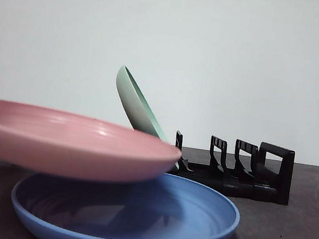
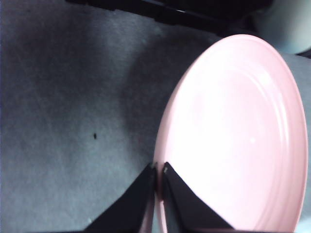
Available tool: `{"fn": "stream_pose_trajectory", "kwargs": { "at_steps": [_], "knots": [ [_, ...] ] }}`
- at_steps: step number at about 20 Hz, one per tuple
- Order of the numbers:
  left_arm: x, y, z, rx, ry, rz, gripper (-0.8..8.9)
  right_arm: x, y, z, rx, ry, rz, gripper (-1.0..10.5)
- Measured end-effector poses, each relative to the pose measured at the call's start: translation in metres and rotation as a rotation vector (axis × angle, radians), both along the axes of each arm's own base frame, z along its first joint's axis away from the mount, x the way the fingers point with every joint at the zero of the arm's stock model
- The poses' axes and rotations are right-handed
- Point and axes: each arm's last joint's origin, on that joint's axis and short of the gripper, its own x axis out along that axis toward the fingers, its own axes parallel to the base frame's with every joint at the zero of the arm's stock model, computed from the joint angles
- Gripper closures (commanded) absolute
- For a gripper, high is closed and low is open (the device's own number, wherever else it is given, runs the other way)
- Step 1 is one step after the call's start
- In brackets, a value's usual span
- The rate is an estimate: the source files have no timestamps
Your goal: Place the plate
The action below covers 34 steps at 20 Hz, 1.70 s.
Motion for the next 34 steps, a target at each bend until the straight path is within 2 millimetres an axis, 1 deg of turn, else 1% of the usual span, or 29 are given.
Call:
{"fn": "stream_pose_trajectory", "kwargs": {
  "at_steps": [6,11,19,26,28,29,30,31,33,34],
  "knots": [
    [0.011,-0.025,-0.011,0.076,-0.043,-0.031,8.05,0.0,0.0,0.0,0.0,0.0,0.0,7.6],
    [0.014,-0.041,-0.016,0.076,-0.056,-0.054,8.05,0.0,0.0,0.0,0.0,0.0,0.0,7.6],
    [0.011,-0.048,-0.017,0.089,-0.062,-0.064,8.05,0.0,0.0,0.0,0.0,0.0,0.001,7.6],
    [0.016,-0.057,-0.033,0.119,0.004,-0.081,7.98,0.0,0.0,0.0,0.0,0.0,0.0,7.6],
    [0.017,-0.057,-0.034,0.117,0.003,-0.081,6.74,0.0,0.0,0.0,0.0,0.0,0.001,7.6],
    [0.017,-0.057,-0.034,0.117,0.003,-0.08,5.78,0.0,0.0,0.0,0.0,0.0,0.001,7.6],
    [0.017,-0.057,-0.034,0.117,0.003,-0.081,5.24,0.0,0.0,0.0,0.0,0.0,0.001,7.6],
    [0.017,-0.057,-0.034,0.118,0.005,-0.081,4.98,0.0,0.0,0.0,0.0,0.0,0.0,7.6],
    [0.015,-0.056,-0.032,0.121,0.006,-0.082,4.97,0.0,0.0,0.0,0.0,0.0,0.0,7.6],
    [0.013,-0.054,-0.028,0.116,-0.009,-0.085,4.97,0.0,0.0,0.0,0.0,0.0,0.0,7.6]
  ]
}}
